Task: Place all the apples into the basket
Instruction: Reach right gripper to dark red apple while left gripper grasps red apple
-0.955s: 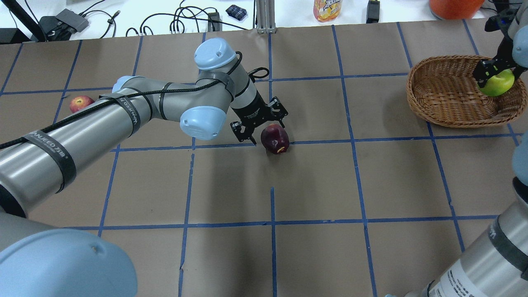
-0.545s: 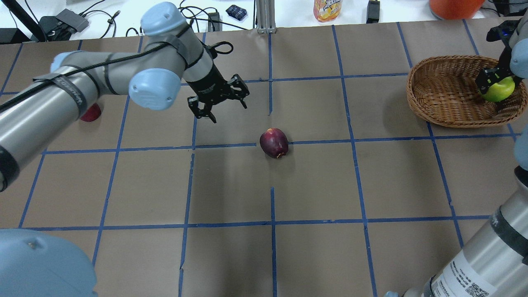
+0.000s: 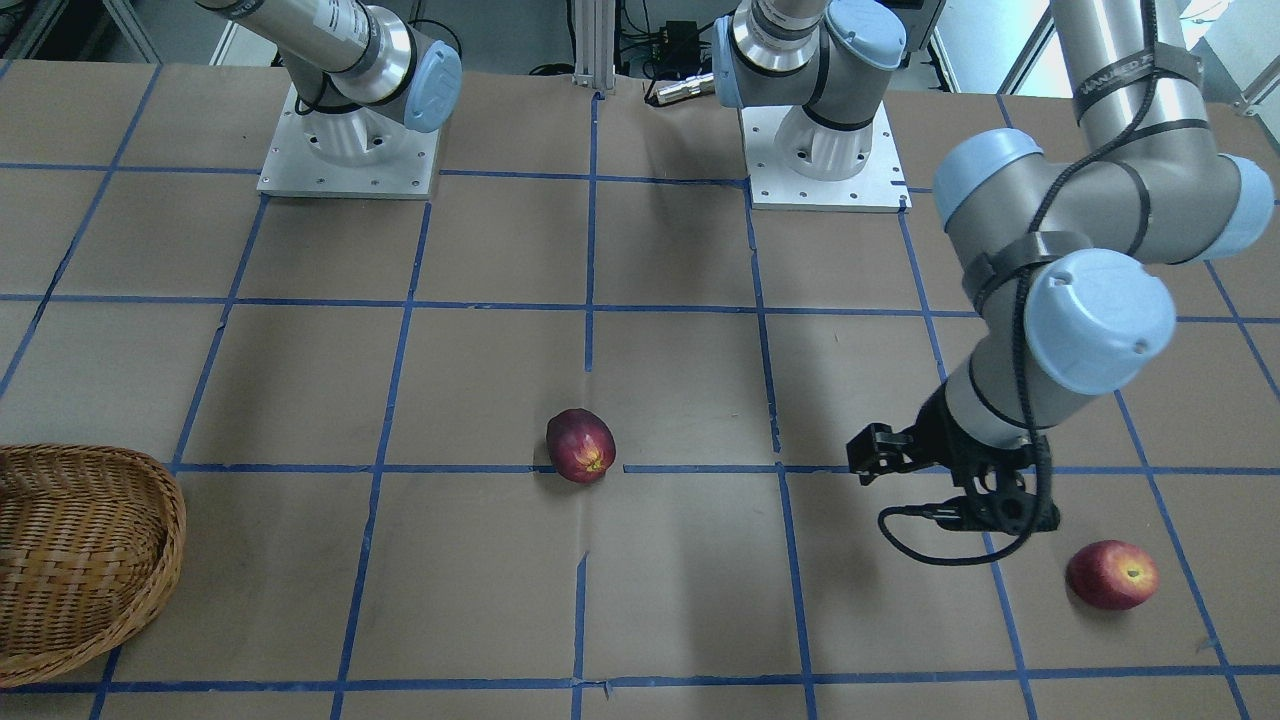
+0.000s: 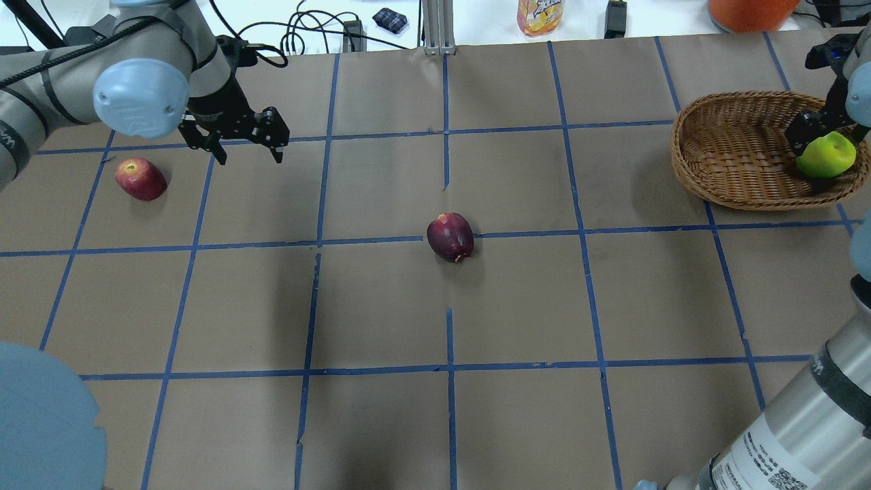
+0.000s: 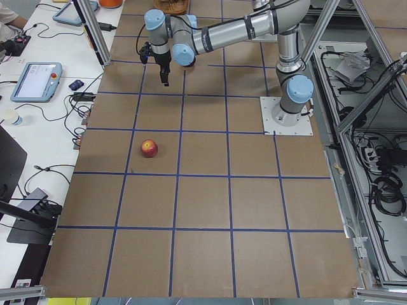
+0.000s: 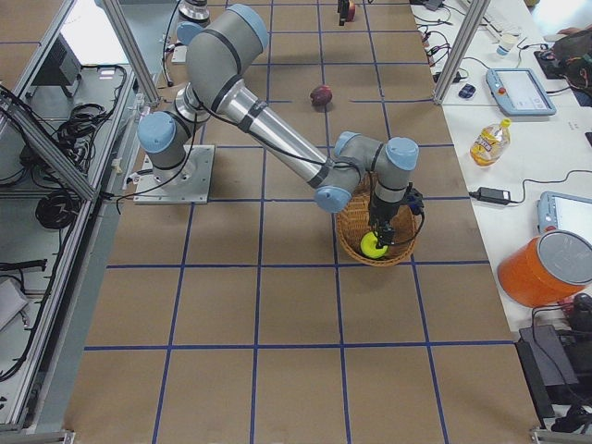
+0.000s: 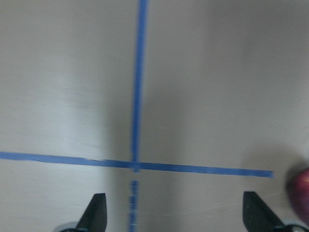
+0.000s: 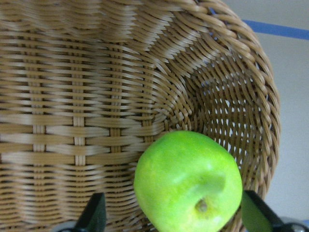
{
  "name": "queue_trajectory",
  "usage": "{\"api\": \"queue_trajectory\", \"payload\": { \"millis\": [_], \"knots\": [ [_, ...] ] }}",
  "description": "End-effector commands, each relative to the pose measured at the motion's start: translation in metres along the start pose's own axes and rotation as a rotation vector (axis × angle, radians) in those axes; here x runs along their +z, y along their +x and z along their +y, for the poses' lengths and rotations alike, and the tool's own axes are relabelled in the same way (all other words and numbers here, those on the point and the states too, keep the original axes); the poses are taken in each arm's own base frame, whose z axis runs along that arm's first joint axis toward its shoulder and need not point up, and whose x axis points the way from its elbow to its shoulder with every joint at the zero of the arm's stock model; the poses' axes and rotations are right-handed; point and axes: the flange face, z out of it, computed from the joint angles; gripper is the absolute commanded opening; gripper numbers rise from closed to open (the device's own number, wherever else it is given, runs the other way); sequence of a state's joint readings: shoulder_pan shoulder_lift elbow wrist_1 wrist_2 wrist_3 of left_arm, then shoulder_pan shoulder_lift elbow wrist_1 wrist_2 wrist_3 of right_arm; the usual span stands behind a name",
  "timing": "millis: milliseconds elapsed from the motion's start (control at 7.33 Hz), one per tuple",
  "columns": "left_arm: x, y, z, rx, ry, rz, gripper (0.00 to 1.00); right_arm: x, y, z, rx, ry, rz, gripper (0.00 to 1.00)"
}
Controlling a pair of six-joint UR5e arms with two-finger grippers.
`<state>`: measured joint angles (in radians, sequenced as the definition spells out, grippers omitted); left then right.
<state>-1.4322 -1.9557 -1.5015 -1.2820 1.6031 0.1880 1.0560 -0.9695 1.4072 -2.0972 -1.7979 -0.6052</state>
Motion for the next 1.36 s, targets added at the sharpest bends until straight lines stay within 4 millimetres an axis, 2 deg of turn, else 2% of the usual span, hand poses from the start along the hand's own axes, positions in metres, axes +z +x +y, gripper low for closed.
{"api": "queue_trajectory", "payload": {
  "millis": [0,136,273,409,545,682,818,955,1227],
  "knots": [
    [0.017,-0.099,-0.027,0.091,0.050,-0.021,1.00,-0.076,-0.034,0.019,-0.054,-0.025,-0.063,1.00],
    [0.044,-0.128,-0.037,0.189,0.063,-0.037,1.00,-0.112,-0.080,0.019,-0.021,-0.025,-0.115,1.00],
    [0.067,-0.161,-0.045,0.242,0.078,-0.050,1.00,-0.149,-0.135,0.021,0.052,-0.029,-0.135,1.00],
    [0.086,-0.190,-0.048,0.256,0.081,-0.055,1.00,-0.177,-0.207,0.023,0.105,-0.050,-0.189,1.00],
    [0.093,-0.215,-0.053,0.247,0.083,-0.060,1.00,-0.201,-0.282,0.025,0.140,-0.051,-0.236,1.00],
    [0.103,-0.228,-0.058,0.258,0.072,-0.056,1.00,-0.213,-0.358,0.031,0.130,-0.060,-0.273,1.00],
    [0.115,-0.247,-0.053,0.250,0.059,-0.049,1.00,-0.220,-0.424,0.041,0.095,-0.066,-0.315,1.00],
    [0.125,-0.268,-0.044,0.250,0.044,-0.039,1.00,-0.213,-0.464,0.046,0.036,-0.085,-0.309,1.00],
    [0.140,-0.270,-0.045,0.243,0.021,-0.031,1.00,-0.197,-0.502,0.049,-0.036,-0.113,-0.299,1.00]
  ]
}}
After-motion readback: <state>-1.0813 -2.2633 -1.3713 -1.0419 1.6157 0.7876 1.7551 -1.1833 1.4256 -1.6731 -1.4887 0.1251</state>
